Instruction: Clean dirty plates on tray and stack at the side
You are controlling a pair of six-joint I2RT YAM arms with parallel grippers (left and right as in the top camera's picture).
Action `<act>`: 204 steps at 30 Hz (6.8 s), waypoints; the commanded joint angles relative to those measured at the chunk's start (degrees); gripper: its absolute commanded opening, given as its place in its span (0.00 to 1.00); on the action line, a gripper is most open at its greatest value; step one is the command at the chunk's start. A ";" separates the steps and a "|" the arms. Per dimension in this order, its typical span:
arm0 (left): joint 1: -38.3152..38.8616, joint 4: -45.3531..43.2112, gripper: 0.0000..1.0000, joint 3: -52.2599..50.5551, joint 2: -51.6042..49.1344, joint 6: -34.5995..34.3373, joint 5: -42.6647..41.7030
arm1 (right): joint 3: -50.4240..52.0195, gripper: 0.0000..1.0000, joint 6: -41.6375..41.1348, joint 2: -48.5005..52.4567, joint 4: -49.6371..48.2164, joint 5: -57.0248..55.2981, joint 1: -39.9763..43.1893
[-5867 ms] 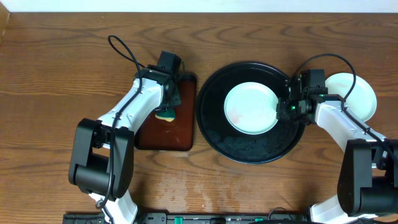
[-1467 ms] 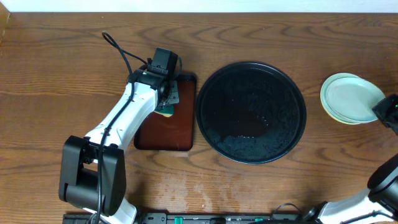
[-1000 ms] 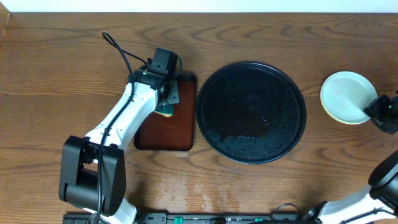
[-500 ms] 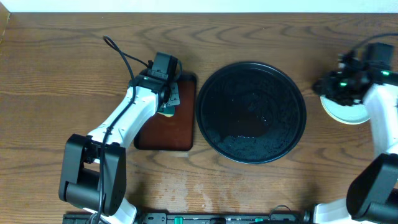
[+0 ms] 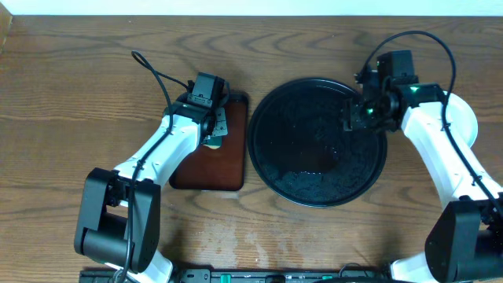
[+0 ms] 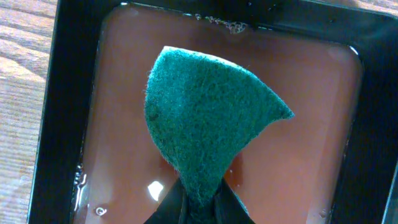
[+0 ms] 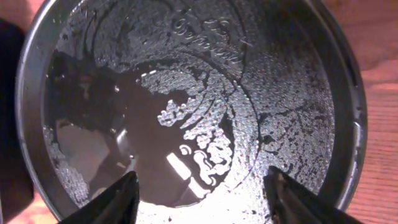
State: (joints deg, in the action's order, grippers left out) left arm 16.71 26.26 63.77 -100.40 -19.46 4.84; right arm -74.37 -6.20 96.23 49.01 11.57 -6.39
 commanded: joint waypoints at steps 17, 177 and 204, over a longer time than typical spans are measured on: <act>-0.04 -4.52 0.08 -2.91 -0.24 0.35 0.52 | 0.66 0.99 0.72 0.33 0.07 -2.75 -0.83; -0.04 -6.01 0.80 -3.65 -2.05 0.35 0.55 | 74.05 0.99 5.84 -95.93 -45.13 -6.82 5.62; -0.15 -3.10 0.80 -3.67 34.27 0.42 8.13 | 74.05 0.99 5.84 -95.93 -45.13 -6.82 5.60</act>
State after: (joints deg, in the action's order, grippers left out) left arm 16.78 21.71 60.34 -72.31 -19.44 9.08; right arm -0.38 0.45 0.67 3.66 4.32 -1.19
